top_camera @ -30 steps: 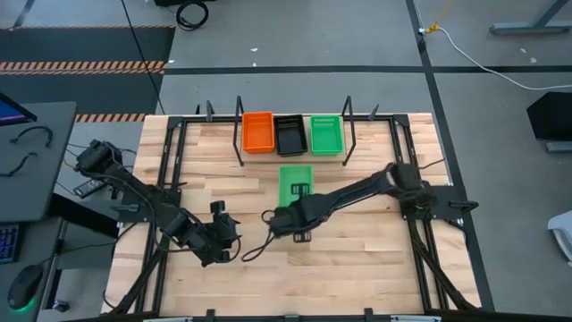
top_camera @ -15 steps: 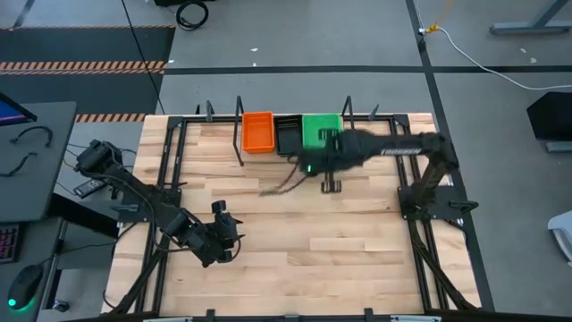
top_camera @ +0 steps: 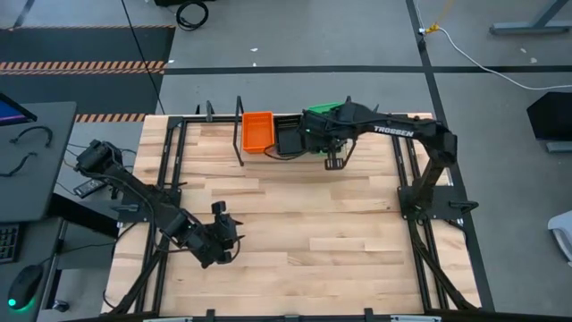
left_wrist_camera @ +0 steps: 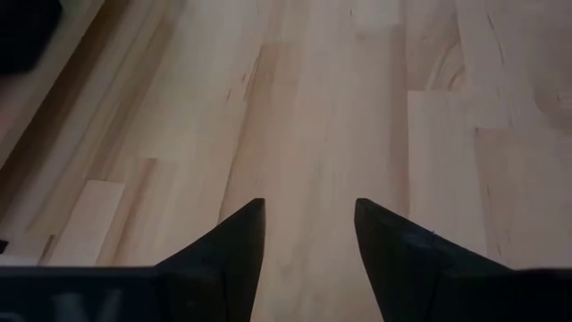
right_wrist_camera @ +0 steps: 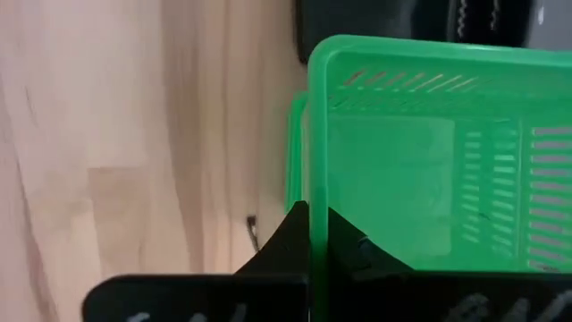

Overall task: Stack baskets on shelf by color
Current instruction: Stack the green bin on top of the other green bins on the shelf

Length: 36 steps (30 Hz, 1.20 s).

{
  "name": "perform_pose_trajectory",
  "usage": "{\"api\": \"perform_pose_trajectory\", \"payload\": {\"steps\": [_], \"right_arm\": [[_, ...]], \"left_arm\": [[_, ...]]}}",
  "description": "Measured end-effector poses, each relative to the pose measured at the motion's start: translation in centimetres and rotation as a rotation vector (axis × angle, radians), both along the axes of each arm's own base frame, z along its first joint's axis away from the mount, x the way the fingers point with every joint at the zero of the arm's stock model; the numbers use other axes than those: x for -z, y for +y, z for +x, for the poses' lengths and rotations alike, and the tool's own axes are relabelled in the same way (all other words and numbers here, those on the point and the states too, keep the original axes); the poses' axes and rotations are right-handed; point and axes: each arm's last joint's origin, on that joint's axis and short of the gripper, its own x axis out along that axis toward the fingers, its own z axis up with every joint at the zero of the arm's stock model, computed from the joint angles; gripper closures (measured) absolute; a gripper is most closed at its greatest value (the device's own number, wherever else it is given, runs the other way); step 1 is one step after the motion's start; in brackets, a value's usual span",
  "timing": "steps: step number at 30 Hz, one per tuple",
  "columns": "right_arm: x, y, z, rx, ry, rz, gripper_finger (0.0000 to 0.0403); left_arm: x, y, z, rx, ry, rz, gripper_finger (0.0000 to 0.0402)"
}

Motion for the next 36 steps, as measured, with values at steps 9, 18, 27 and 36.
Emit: {"api": "perform_pose_trajectory", "payload": {"steps": [9,18,27,36], "right_arm": [[3.2,-2.2,-0.3,-0.005,0.001,0.010,0.0400],[5.6,-3.3,-0.8,0.015,-0.023,0.073,0.0400],[5.8,-3.7,-1.0,0.036,-0.028,0.068,0.0390],[4.5,-3.9,-1.6,0.058,-0.078,0.028,0.0329]], "left_arm": [[-0.2,-0.3,0.1,0.009,-0.032,-0.025,0.0224],[-0.3,-0.5,0.1,0.017,-0.037,-0.025,0.0226],[-0.3,-0.5,0.1,0.017,-0.038,-0.026,0.0228],[-0.3,-0.5,0.1,0.017,-0.038,-0.026,0.0229]]}}
